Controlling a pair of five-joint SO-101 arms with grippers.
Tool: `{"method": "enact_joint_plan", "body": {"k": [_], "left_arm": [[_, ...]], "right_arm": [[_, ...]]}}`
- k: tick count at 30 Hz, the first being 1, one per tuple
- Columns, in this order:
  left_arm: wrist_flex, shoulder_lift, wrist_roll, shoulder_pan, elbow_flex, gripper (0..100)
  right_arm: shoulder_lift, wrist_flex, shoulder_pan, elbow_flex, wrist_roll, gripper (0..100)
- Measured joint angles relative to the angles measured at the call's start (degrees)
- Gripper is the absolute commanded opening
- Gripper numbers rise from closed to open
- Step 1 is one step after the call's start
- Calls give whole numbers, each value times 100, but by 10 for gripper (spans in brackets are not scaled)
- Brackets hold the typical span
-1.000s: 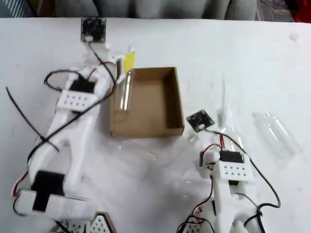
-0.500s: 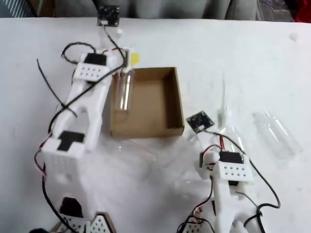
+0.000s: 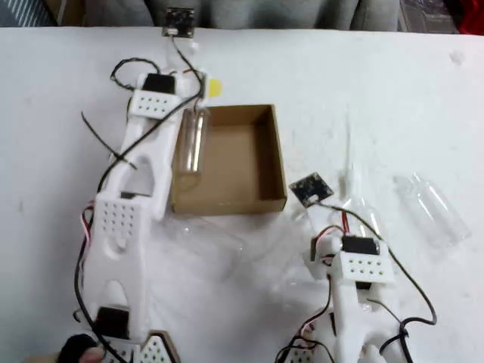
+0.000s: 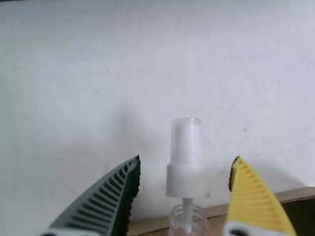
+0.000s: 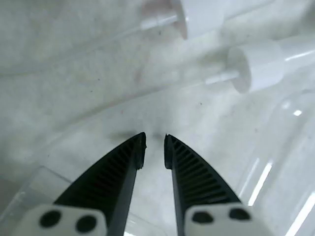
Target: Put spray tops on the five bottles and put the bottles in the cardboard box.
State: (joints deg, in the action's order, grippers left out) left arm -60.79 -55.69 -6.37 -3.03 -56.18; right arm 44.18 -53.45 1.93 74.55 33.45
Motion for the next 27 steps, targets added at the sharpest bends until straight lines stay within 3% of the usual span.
{"method": "enact_joint_plan", "body": {"k": [9, 15, 17, 27], "left_arm": [[-501, -1055, 0, 0, -1433, 242], [-580, -1512, 0, 0, -2040, 10], [-589, -1618, 0, 0, -2286, 49], [-1090, -1890, -387, 0, -3455, 20]], "right_arm": [[0, 0, 0, 0, 0, 41], [0, 0, 0, 0, 0, 41], [0, 0, 0, 0, 0, 41], [0, 0, 0, 0, 0, 41]]}}
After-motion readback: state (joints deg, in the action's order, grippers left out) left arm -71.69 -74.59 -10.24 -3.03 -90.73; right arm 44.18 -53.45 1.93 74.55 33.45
